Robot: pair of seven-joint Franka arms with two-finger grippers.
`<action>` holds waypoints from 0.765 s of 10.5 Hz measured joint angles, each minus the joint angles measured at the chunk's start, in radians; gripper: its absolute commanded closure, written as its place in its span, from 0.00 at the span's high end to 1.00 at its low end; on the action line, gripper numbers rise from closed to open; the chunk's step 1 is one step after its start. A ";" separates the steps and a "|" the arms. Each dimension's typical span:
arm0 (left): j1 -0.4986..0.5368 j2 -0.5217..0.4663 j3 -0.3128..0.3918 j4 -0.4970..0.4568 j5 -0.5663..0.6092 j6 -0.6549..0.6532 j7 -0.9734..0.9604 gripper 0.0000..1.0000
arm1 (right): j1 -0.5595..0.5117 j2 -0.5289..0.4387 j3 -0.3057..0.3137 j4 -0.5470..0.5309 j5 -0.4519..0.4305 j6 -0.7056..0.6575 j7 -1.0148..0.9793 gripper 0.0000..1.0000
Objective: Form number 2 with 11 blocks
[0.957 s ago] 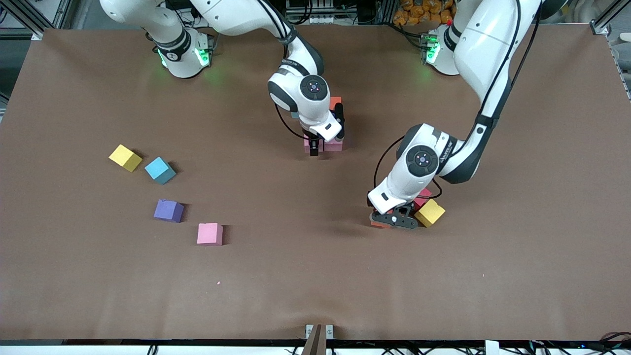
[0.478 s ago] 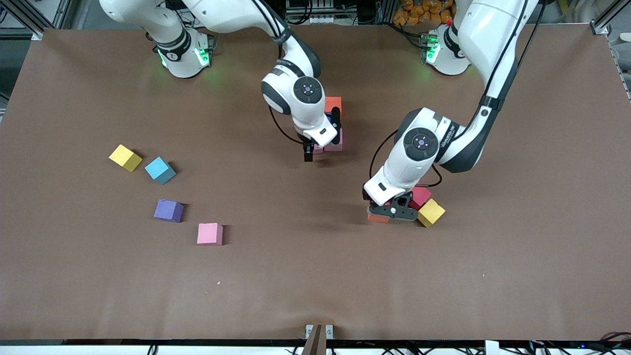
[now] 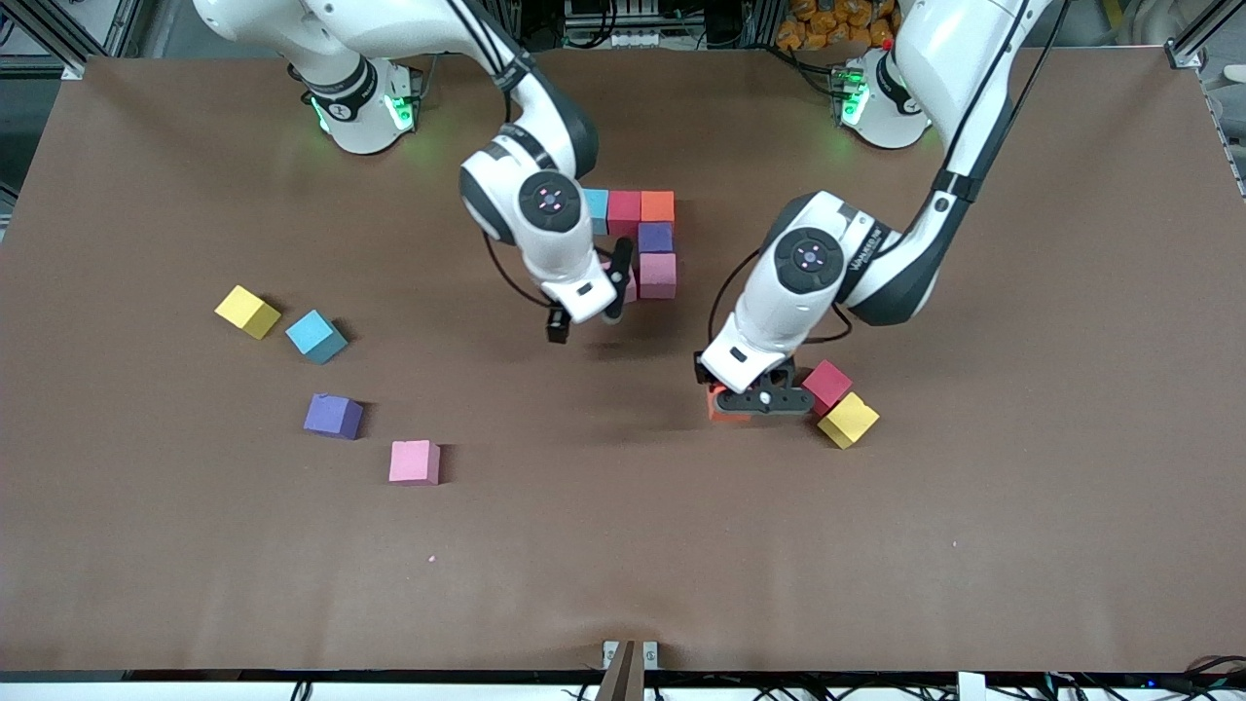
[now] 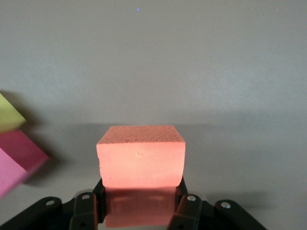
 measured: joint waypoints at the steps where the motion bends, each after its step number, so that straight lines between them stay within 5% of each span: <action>1: -0.001 0.000 -0.021 0.000 0.000 -0.002 -0.107 0.29 | -0.045 -0.001 -0.004 0.006 0.000 -0.009 0.001 1.00; 8: -0.210 0.008 -0.062 0.028 -0.001 -0.007 -1.219 0.28 | -0.418 0.038 -0.009 0.072 0.001 0.067 0.063 1.00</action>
